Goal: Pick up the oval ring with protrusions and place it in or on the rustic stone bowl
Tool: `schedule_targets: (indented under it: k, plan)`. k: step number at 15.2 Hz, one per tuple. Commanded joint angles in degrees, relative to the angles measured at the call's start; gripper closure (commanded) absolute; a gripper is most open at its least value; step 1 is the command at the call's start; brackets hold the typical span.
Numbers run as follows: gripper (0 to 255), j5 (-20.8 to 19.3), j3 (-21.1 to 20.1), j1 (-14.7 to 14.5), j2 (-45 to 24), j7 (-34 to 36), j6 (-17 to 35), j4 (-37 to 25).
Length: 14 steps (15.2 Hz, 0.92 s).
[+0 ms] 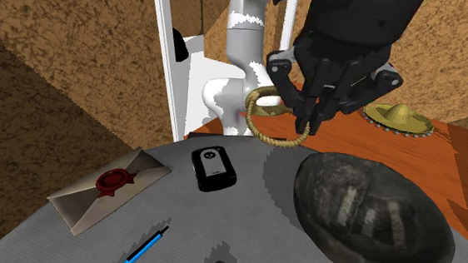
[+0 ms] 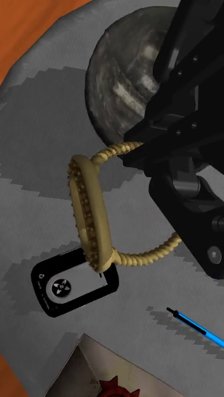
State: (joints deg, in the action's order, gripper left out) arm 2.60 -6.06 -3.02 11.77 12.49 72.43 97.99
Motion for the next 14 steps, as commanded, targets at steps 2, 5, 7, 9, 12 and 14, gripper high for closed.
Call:
schedule_targets:
  k: [2,5,7,9,12,14]
  plan:
    - [255,0.9,-2.3,-1.4,-3.9,4.0,0.3,-3.8]
    - [255,1.3,-4.5,-3.1,-8.2,8.0,0.4,-8.1]
    - [255,1.4,-5.9,-4.2,-11.4,10.7,0.3,-11.5]
    - [255,1.3,-7.0,-5.3,-14.3,13.0,0.1,-14.6]
    - [255,1.4,-6.9,-5.3,-13.4,12.6,2.7,-11.2]
    - [255,1.5,-6.9,-5.3,-12.9,12.5,4.4,-9.0]
